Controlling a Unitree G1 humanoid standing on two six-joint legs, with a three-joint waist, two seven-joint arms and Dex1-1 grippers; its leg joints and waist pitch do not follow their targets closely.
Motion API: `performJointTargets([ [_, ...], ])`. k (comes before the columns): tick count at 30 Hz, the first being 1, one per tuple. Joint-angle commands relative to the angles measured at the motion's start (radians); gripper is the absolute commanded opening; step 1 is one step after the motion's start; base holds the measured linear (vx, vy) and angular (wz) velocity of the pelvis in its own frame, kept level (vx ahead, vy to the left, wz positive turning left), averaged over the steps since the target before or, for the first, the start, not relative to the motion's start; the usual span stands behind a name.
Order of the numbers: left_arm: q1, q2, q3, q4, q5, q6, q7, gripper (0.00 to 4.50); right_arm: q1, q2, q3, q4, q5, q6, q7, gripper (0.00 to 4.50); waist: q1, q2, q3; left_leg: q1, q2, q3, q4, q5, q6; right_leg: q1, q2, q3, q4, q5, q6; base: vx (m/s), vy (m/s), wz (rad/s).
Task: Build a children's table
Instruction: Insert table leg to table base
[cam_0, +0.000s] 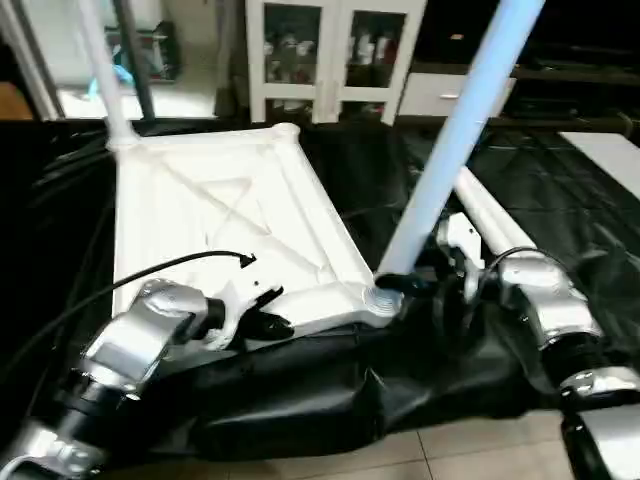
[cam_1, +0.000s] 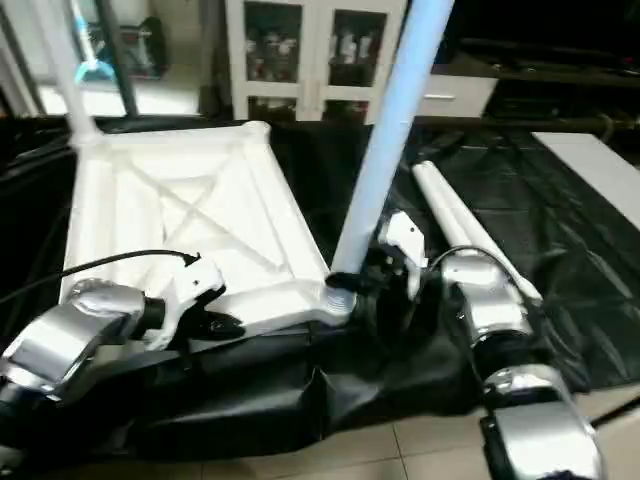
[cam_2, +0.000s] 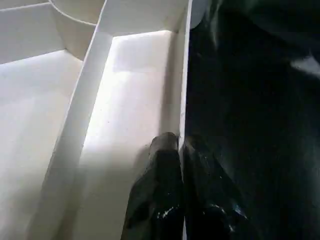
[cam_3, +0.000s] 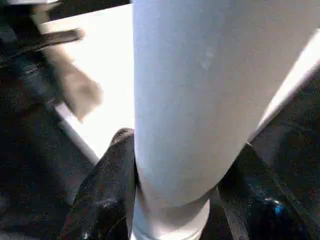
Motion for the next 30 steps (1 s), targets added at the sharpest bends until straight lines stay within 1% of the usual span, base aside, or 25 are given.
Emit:
performJointTargets([
  [1, -0.060, -0.122, -0.008, 0.008, 0.002, 0.071, 0.121, 0.00, 0.127, 0.068, 0.119, 0.199, -0.168, 0.175, -0.189, 1.83, -0.019, 0.036, 0.016, 0.012, 0.067, -0.062, -0.098, -0.608, -0.080, -0.047, -0.072, 0.034, -0.105, -0.513, -0.118, 0.000, 0.000, 0.00],
  [3, -0.079, -0.171, 0.000, 0.034, 0.030, 0.088, 0.200, 0.00, 0.113, 0.098, 0.107, 0.214, -0.172, 0.207, -0.287, 1.83, -0.024, 0.031, 0.013, 0.012, 0.066, -0.060, -0.097, -0.594, -0.075, -0.047, -0.071, 0.031, -0.109, -0.458, -0.128, 0.000, 0.000, 0.00],
  [5, -0.123, -0.287, 0.032, 0.102, 0.065, 0.085, 0.364, 0.00, 0.079, 0.177, 0.029, 0.245, -0.134, 0.219, -0.535, 1.83, -0.030, 0.031, 0.015, 0.008, 0.061, -0.054, -0.094, -0.576, -0.064, -0.050, -0.072, 0.034, -0.110, -0.454, -0.132, 0.000, 0.000, 0.00],
  [6, -0.143, -0.336, 0.050, 0.128, 0.072, 0.078, 0.426, 0.00, 0.062, 0.211, -0.018, 0.259, -0.101, 0.220, -0.643, 1.83, -0.028, 0.029, 0.006, 0.009, 0.060, -0.054, -0.087, -0.533, -0.055, -0.046, -0.078, 0.035, -0.110, -0.448, -0.139, 0.000, 0.000, 0.00],
  [7, -0.143, -0.336, 0.050, 0.128, 0.072, 0.078, 0.426, 0.00, 0.062, 0.211, -0.018, 0.259, -0.101, 0.220, -0.643, 1.83, -0.029, 0.028, 0.007, 0.003, 0.058, -0.049, -0.087, -0.505, -0.047, -0.045, -0.079, 0.038, -0.110, -0.430, -0.142, 0.000, 0.000, 0.00],
  [8, -0.166, -0.393, 0.065, 0.144, 0.079, 0.064, 0.489, 0.00, 0.038, 0.259, -0.086, 0.274, -0.041, 0.224, -0.767, 1.83, -0.027, 0.029, 0.004, -0.004, 0.059, -0.046, -0.087, -0.454, -0.034, -0.039, -0.079, 0.041, -0.107, -0.373, -0.151, 0.000, 0.000, 0.00],
  [9, -0.175, -0.415, 0.069, 0.146, 0.081, 0.062, 0.510, 0.00, 0.029, 0.279, -0.112, 0.278, -0.017, 0.223, -0.813, 1.83, -0.029, 0.031, -0.002, -0.010, 0.060, -0.043, -0.087, -0.397, -0.022, -0.031, -0.078, 0.042, -0.098, -0.285, -0.172, 0.060, -0.028, -0.01],
  [10, -0.183, -0.431, 0.065, 0.146, 0.084, 0.061, 0.518, 0.00, 0.018, 0.300, -0.133, 0.280, 0.007, 0.222, -0.848, 1.83, -0.027, 0.036, -0.006, -0.012, 0.061, -0.042, -0.088, -0.370, -0.015, -0.025, -0.077, 0.039, -0.095, -0.242, -0.181, 0.060, -0.028, -0.01],
  [11, -0.188, -0.442, 0.059, 0.144, 0.090, 0.063, 0.523, 0.00, 0.011, 0.319, -0.146, 0.278, 0.022, 0.215, -0.872, 1.83, -0.026, 0.034, -0.012, -0.016, 0.061, -0.036, -0.081, -0.299, 0.008, -0.017, -0.074, 0.038, -0.087, -0.129, -0.202, 0.072, -0.026, 0.01],
  [12, -0.192, -0.449, 0.057, 0.146, 0.095, 0.066, 0.526, 0.00, 0.007, 0.333, -0.149, 0.272, 0.018, 0.205, -0.881, 1.83, -0.027, 0.039, -0.019, -0.021, 0.064, -0.033, -0.075, -0.212, 0.034, -0.010, -0.072, 0.036, -0.073, 0.006, -0.232, 0.091, -0.020, -0.01],
  [13, -0.192, -0.449, 0.057, 0.146, 0.095, 0.066, 0.526, 0.00, 0.007, 0.333, -0.149, 0.272, 0.018, 0.205, -0.881, 1.83, -0.028, 0.038, -0.023, -0.028, 0.063, -0.033, -0.069, -0.143, 0.050, 0.000, -0.073, 0.034, -0.062, 0.103, -0.247, 0.091, -0.020, -0.01],
  [14, -0.188, -0.442, 0.046, 0.145, 0.105, 0.067, 0.514, 0.00, 0.000, 0.355, -0.153, 0.261, 0.011, 0.195, -0.853, 1.83, -0.024, 0.043, -0.030, -0.031, 0.059, -0.031, -0.055, -0.003, 0.094, 0.008, -0.071, 0.032, -0.046, 0.305, -0.272, 0.096, -0.013, -0.01],
  [15, -0.182, -0.422, 0.033, 0.141, 0.110, 0.060, 0.494, 0.00, -0.001, 0.358, -0.153, 0.253, 0.009, 0.188, -0.830, 1.83, -0.022, 0.042, -0.030, -0.030, 0.056, -0.025, -0.047, 0.067, 0.134, 0.009, -0.071, 0.032, -0.037, 0.436, -0.293, 0.073, -0.006, 0.01],
  [16, -0.177, -0.410, 0.025, 0.140, 0.113, 0.053, 0.484, 0.00, -0.002, 0.360, -0.156, 0.250, 0.005, 0.182, -0.821, 1.83, -0.021, 0.042, -0.027, -0.031, 0.057, -0.026, -0.049, 0.074, 0.149, 0.010, -0.073, 0.031, -0.037, 0.459, -0.298, 0.073, -0.006, 0.01],
  [18, -0.161, -0.369, 0.001, 0.129, 0.114, 0.027, 0.434, 0.00, -0.004, 0.353, -0.163, 0.241, 0.009, 0.177, -0.787, 1.83, -0.022, 0.043, -0.025, -0.030, 0.062, -0.026, -0.054, 0.016, 0.163, 0.011, -0.079, 0.028, -0.045, 0.394, -0.305, 0.000, 0.000, 0.00],
  [20, -0.116, -0.267, -0.054, 0.078, 0.107, -0.041, 0.297, 0.00, -0.009, 0.313, -0.176, 0.201, 0.039, 0.184, -0.706, 1.83, -0.028, 0.048, -0.023, -0.026, 0.070, -0.026, -0.065, -0.119, 0.125, 0.009, -0.078, 0.027, -0.057, 0.173, -0.310, 0.000, 0.000, 0.00],
  [21, -0.104, -0.240, -0.068, 0.063, 0.104, -0.054, 0.261, 0.00, -0.011, 0.303, -0.179, 0.188, 0.048, 0.184, -0.683, 1.83, -0.028, 0.049, -0.022, -0.024, 0.072, -0.029, -0.068, -0.141, 0.115, 0.007, -0.079, 0.027, -0.062, 0.131, -0.308, 0.000, 0.000, 0.00],
  [22, -0.076, -0.180, -0.086, 0.036, 0.100, -0.105, 0.186, 0.00, -0.014, 0.275, -0.200, 0.143, 0.091, 0.207, -0.618, 1.83, -0.036, 0.050, -0.020, -0.030, 0.072, -0.029, -0.071, -0.169, 0.098, 0.009, -0.078, 0.029, -0.062, 0.083, -0.305, 0.000, 0.000, 0.00],
  [23, -0.057, -0.141, -0.096, 0.019, 0.098, -0.141, 0.138, 0.00, -0.016, 0.257, -0.217, 0.113, 0.120, 0.225, -0.575, 1.83, -0.036, 0.055, -0.022, -0.026, 0.074, -0.029, -0.071, -0.174, 0.089, 0.009, -0.076, 0.031, -0.064, 0.068, -0.299, 0.000, 0.000, 0.00],
  [24, -0.046, -0.114, -0.103, 0.011, 0.101, -0.175, 0.109, 0.00, -0.016, 0.245, -0.228, 0.089, 0.143, 0.241, -0.546, 1.83, -0.037, 0.056, -0.022, -0.026, 0.074, -0.029, -0.070, -0.167, 0.086, 0.010, -0.074, 0.031, -0.062, 0.078, -0.299, 0.000, 0.000, 0.00],
  [25, -0.009, -0.032, -0.121, -0.009, 0.099, -0.284, 0.003, 0.00, -0.011, 0.200, -0.256, 0.004, 0.209, 0.295, -0.449, 1.83, -0.034, 0.060, -0.027, -0.023, 0.073, -0.026, -0.066, -0.133, 0.088, 0.011, -0.072, 0.032, -0.058, 0.126, -0.303, 0.000, 0.000, 0.00],
  [26, 0.007, 0.005, -0.128, -0.013, 0.097, -0.335, -0.048, 0.00, -0.008, 0.179, -0.266, -0.036, 0.237, 0.320, -0.404, 1.83, -0.030, 0.060, -0.031, -0.022, 0.071, -0.025, -0.062, -0.081, 0.103, 0.016, -0.070, 0.033, -0.050, 0.195, -0.303, 0.000, 0.000, 0.00],
  [27, 0.007, 0.005, -0.128, -0.013, 0.097, -0.335, -0.048, 0.00, -0.008, 0.179, -0.266, -0.036, 0.237, 0.320, -0.404, 1.83, -0.028, 0.060, -0.037, -0.022, 0.070, -0.026, -0.058, -0.050, 0.111, 0.021, -0.069, 0.033, -0.045, 0.239, -0.304, 0.000, 0.000, 0.00],
  [29, 0.008, 0.070, -0.140, 0.045, 0.136, -0.430, -0.074, 0.00, 0.007, 0.112, -0.286, -0.138, 0.304, 0.386, -0.297, 1.83, -0.011, 0.067, -0.044, -0.015, 0.067, -0.022, -0.045, 0.046, 0.148, 0.019, -0.068, 0.031, -0.033, 0.362, -0.308, 0.000, 0.000, 0.00],
  [30, -0.004, 0.080, -0.127, 0.092, 0.143, -0.462, -0.060, 0.00, 0.013, 0.077, -0.302, -0.182, 0.331, 0.407, -0.251, 1.83, -0.005, 0.066, -0.048, -0.013, 0.067, -0.019, -0.040, 0.077, 0.153, 0.018, -0.066, 0.030, -0.027, 0.400, -0.309, 0.000, 0.000, 0.00],
])
